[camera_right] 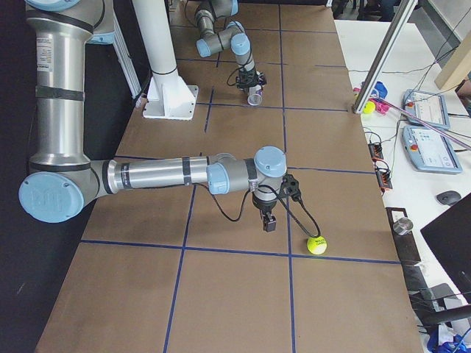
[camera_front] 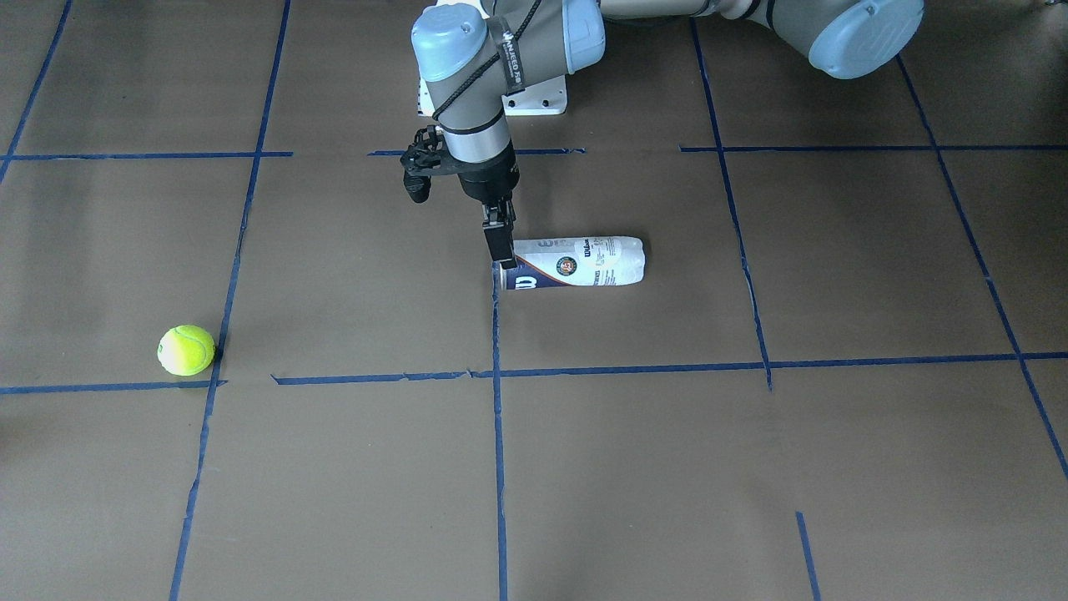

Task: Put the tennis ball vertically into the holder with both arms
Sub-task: 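Close the left gripper on the can and tilt it upright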

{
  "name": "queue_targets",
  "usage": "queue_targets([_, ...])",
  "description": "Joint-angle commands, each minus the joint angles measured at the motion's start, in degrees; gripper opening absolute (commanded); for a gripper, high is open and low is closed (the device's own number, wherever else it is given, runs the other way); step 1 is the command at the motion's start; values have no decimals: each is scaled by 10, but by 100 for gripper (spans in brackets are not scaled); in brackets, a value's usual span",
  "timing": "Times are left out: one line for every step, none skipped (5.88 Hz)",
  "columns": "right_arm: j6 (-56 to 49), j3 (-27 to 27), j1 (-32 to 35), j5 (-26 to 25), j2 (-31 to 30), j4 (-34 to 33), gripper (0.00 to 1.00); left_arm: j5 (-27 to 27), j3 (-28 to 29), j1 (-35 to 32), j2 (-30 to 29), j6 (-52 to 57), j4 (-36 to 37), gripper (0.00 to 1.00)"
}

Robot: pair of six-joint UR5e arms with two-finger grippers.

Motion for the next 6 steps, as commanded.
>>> queue_targets([0, 0, 0, 0, 1, 0, 100, 10, 5, 4, 4, -22, -4, 100])
queue_targets([0, 0, 0, -1, 0, 0, 100, 10, 12, 4, 8, -21, -9, 100])
queue_targets([-1, 0, 0, -1, 0, 0, 100, 9, 13, 4, 16, -23, -34, 100])
queue_targets([0, 1, 0, 0, 0, 0, 100, 10, 14, 8, 25, -33, -36, 100])
queue_targets([0, 1, 0, 0, 0, 0, 100, 9, 14, 8, 25, -35, -37, 100])
queue_targets([0, 1, 0, 0, 0, 0, 100, 10, 26, 8, 25, -40, -64, 100])
